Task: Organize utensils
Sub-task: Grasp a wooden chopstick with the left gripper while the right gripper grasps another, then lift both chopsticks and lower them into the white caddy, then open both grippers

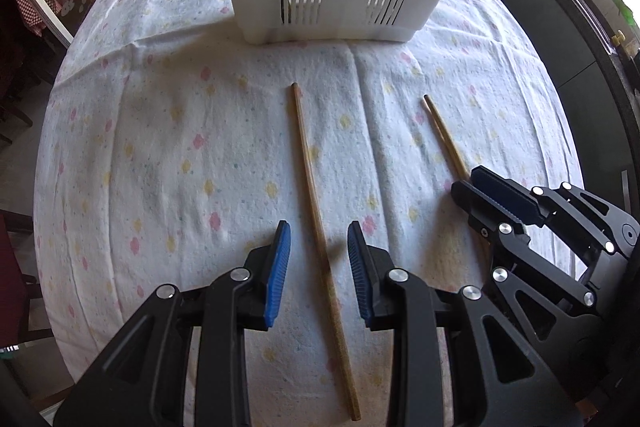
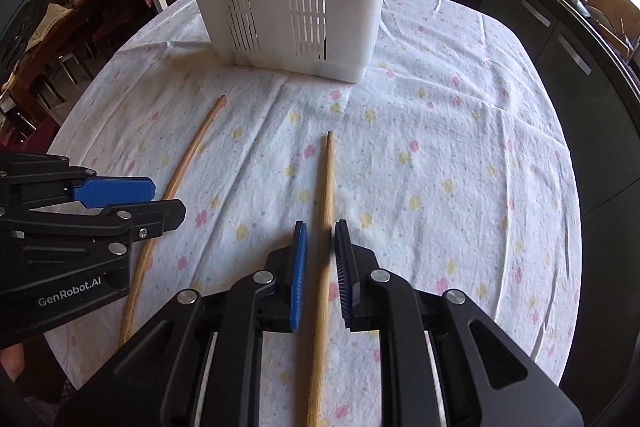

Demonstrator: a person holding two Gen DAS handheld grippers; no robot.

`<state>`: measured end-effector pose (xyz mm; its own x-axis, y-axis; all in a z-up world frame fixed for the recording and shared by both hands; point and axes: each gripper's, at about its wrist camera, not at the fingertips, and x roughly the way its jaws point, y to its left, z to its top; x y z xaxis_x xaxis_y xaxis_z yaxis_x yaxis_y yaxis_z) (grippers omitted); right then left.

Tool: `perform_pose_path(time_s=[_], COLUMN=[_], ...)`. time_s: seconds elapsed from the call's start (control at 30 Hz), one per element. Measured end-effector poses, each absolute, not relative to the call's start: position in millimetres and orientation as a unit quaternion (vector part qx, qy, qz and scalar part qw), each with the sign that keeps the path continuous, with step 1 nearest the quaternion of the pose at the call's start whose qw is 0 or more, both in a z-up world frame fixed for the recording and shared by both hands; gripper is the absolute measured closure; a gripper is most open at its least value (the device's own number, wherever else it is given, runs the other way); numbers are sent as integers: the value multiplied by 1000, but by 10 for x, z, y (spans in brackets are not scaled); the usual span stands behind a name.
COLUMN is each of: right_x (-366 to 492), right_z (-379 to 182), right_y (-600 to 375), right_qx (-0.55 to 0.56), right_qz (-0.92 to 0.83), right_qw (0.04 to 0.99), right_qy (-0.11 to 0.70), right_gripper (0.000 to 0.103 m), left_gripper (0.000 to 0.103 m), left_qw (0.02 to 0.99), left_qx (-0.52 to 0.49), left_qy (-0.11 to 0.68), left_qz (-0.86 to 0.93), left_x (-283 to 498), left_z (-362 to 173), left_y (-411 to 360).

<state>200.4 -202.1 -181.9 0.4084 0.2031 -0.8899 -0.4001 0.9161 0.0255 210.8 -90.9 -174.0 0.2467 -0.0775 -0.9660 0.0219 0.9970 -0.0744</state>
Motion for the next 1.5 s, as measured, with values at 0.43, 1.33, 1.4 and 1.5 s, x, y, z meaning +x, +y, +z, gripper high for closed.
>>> perform_pose_path(time_s=[0.43, 1.33, 1.4, 1.5], right_x=[2112, 1789, 1727, 1637], right_z=[-1839, -1441, -1264, -1019], right_y=[-2125, -2262, -2325, -2387], right_qx=[-98, -22, -7, 3], right_qz=[170, 221, 226, 230], right_qw=[830, 851, 861, 874], right_qy=[522, 476, 456, 428], right_gripper=[55, 95, 95, 95], left_gripper=[97, 97, 97, 97], left_qw=[804, 846, 851, 859], left_qx=[-7, -11, -13, -10], left_qy=[593, 526, 516, 501], left_qz=[-42, -91, -96, -102], left_x=[2079, 1769, 1751, 1714], left_z=[-1668, -1081, -985, -837], left_y=[-767, -575, -564, -569])
